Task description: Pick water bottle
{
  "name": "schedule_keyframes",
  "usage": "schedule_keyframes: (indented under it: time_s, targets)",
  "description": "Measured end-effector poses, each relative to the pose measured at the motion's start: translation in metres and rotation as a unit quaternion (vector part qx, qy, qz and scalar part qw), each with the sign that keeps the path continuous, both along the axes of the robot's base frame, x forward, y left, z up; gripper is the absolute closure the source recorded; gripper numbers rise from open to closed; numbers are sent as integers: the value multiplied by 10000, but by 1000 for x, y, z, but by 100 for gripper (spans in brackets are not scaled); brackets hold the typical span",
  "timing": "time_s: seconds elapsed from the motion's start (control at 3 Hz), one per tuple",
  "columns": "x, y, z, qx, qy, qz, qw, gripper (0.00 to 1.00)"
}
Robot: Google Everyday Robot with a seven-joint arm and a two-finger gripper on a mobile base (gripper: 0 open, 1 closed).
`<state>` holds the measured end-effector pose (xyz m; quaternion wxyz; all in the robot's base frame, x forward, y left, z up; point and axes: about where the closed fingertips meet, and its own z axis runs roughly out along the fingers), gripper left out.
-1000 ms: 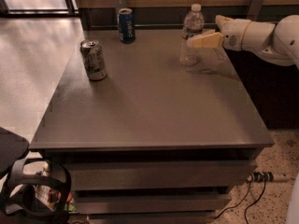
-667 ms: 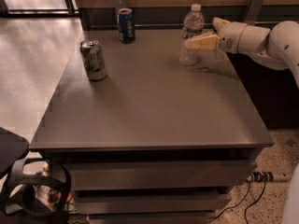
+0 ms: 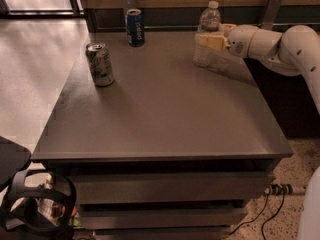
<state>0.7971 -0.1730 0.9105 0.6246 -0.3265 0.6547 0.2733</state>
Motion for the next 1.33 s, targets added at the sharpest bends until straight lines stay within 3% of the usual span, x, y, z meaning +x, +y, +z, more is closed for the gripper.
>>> schedule_keyframes:
  time_s: [0.33, 0.67, 1.33]
  targets:
    - [1, 4, -1, 5, 5, 28, 10000, 75]
    - [1, 7, -1, 8, 9, 48, 10000, 98]
    - [0, 11, 27, -252, -123, 24, 9996, 100]
